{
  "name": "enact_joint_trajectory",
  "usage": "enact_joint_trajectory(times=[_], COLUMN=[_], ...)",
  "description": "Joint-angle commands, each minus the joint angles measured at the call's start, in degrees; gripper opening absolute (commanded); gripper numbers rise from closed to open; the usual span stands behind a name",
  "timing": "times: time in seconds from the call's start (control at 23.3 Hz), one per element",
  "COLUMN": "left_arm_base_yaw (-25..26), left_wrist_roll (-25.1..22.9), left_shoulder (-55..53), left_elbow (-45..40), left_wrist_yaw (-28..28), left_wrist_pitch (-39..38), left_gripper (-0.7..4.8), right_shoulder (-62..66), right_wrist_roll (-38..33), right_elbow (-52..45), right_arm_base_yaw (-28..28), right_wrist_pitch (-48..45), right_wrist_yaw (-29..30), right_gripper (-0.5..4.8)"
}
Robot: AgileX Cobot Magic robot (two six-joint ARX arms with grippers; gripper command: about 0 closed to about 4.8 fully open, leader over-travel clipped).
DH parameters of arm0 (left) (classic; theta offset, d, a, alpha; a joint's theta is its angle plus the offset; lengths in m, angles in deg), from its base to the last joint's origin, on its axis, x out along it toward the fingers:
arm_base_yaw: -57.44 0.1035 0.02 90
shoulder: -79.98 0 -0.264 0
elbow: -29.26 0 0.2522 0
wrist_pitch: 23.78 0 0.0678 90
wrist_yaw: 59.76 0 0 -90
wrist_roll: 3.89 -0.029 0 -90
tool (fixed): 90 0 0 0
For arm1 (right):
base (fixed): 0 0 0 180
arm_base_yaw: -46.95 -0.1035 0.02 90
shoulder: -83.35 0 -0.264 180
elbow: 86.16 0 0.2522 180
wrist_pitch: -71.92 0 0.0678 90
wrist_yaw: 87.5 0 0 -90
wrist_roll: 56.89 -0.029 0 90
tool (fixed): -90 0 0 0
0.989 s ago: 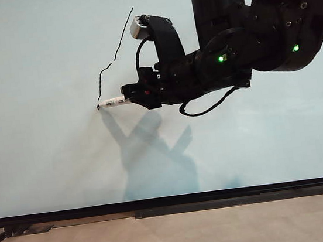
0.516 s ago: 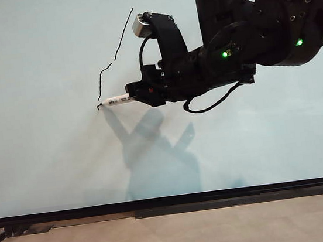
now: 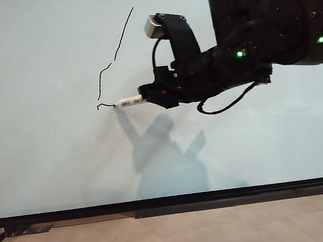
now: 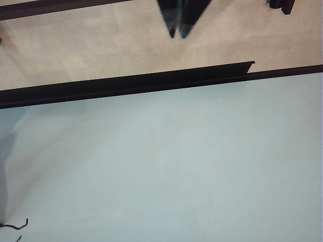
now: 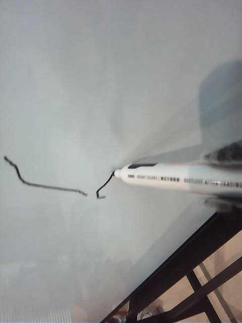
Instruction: Pick up the pen on the shelf to the right of the whiteboard and draw a triangle.
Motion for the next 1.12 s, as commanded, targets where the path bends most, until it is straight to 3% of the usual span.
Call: enact_joint_trajectory(times=[0.04, 1.12], left_arm_base_yaw=[0.00, 0.00], left_wrist_roll=[-0.04, -0.04], left_shoulder=[0.00, 0.00], left_elbow=[0.20, 0.20], left_wrist_yaw=[0.02, 0.00], left_wrist_pitch=[0.33, 0.33], left_gripper=[-0.05, -0.05], right_shoulder=[-0.81, -5.42], right_wrist_roll=[0.02, 1.77], right_elbow=[-0.07, -6.25], right_arm_base_yaw=[1.14, 5.38], right_wrist_pitch=[-1.97, -2.67], right_wrist_yaw=[-3.28, -3.67], right_gripper=[-0.05, -0.05])
